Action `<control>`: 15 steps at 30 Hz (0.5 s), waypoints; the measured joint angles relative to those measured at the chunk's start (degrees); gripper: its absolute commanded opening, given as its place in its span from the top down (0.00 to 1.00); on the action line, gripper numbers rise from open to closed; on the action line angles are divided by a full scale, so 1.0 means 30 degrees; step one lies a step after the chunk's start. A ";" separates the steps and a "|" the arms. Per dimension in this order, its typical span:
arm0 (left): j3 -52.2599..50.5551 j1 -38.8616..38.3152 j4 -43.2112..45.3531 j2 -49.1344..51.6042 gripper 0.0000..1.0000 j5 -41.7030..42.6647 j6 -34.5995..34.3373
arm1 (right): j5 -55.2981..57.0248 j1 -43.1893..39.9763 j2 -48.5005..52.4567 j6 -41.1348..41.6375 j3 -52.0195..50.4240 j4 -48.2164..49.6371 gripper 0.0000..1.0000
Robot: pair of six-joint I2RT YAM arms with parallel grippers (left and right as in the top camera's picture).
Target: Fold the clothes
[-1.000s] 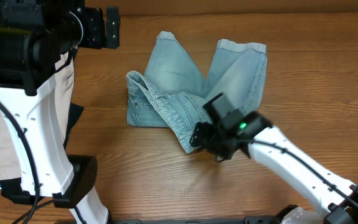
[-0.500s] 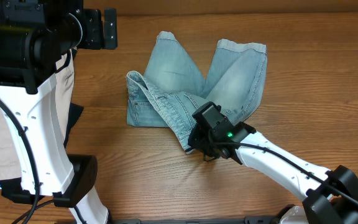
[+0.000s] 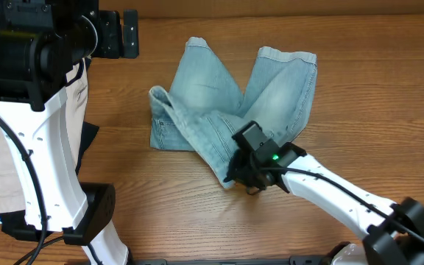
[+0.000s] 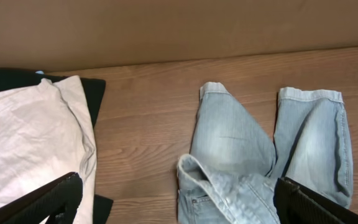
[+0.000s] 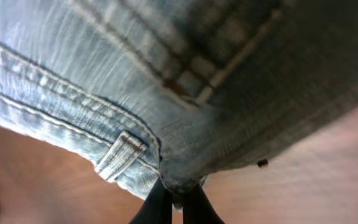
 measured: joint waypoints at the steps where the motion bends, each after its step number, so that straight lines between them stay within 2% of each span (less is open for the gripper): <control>1: 0.0000 0.0000 0.0007 0.0000 0.00 0.0000 0.0000 | -0.0364 -0.0219 -0.0277 -0.0291 0.0066 -0.1064 0.96; 7: 0.0000 0.0000 0.0168 0.0000 0.00 0.0000 0.0000 | -0.1931 -0.1654 -0.4167 -0.1537 0.0627 -0.8626 0.96; 9: 0.0000 0.0000 0.0160 0.0000 0.00 0.0000 0.0000 | -0.2208 -0.1763 -0.5646 -0.1705 0.0707 -1.1162 0.93; 12: 0.0000 0.0000 0.0168 0.0000 0.00 0.0000 0.0000 | -0.2710 -0.1749 -0.6972 -0.1792 0.0729 -1.4294 0.71; 13: 0.0000 0.0000 0.0160 0.0000 0.00 0.0000 0.0000 | -0.2892 -0.1727 -0.7147 -0.1836 0.0729 -1.4848 0.60; 15: 0.0000 0.0000 0.0153 0.0066 0.00 0.0000 0.0000 | -0.3169 -0.1617 -0.7337 -0.1566 0.0736 -1.5708 0.53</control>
